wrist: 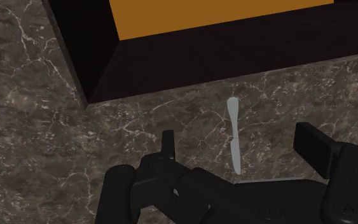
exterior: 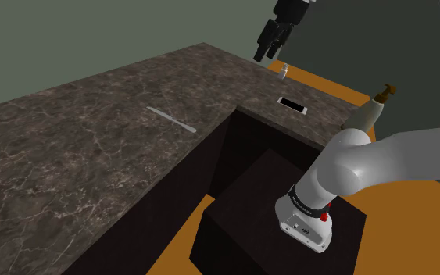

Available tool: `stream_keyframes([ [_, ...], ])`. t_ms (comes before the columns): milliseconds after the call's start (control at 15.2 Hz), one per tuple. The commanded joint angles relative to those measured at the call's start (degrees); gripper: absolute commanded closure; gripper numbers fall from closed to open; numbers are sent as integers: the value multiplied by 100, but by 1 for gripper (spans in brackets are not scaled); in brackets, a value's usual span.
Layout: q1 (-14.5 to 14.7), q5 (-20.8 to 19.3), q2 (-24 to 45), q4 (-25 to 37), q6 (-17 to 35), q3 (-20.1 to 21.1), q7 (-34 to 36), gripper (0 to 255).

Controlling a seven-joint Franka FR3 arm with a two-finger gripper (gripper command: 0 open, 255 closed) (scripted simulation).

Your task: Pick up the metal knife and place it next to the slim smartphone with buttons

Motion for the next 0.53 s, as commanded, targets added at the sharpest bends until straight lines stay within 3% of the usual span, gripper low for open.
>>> stream_keyframes([
  [0, 0, 0, 0, 0, 0, 0, 0, 0],
  [462, 192, 125, 1122, -77, 993, 238, 52, 0],
])
